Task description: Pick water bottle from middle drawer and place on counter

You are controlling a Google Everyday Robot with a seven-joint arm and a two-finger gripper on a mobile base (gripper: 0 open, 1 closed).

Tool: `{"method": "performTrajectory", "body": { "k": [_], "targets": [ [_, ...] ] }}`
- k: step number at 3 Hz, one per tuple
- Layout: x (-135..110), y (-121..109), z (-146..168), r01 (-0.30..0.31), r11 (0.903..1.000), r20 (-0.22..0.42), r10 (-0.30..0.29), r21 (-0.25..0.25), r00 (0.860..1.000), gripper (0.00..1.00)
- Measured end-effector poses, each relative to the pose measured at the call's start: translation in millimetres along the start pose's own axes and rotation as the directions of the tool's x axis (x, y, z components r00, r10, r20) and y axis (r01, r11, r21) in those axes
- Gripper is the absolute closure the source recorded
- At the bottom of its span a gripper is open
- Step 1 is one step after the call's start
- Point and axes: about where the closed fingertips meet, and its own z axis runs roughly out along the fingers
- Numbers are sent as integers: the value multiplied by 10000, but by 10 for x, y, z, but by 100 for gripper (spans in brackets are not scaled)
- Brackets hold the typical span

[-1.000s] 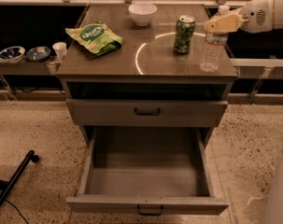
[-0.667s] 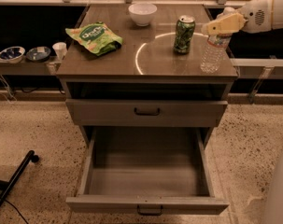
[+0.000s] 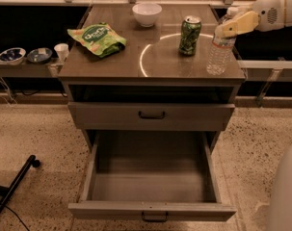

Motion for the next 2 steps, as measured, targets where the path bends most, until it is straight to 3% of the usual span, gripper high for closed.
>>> {"method": "performTrajectory", "body": {
  "k": [1, 2],
  "targets": [
    [-47, 81, -321, 1068, 9942, -73, -1069, -133, 9942, 0],
    [-91, 107, -379, 1356, 9906, -57, -1357, -172, 9907, 0]
  ]
}}
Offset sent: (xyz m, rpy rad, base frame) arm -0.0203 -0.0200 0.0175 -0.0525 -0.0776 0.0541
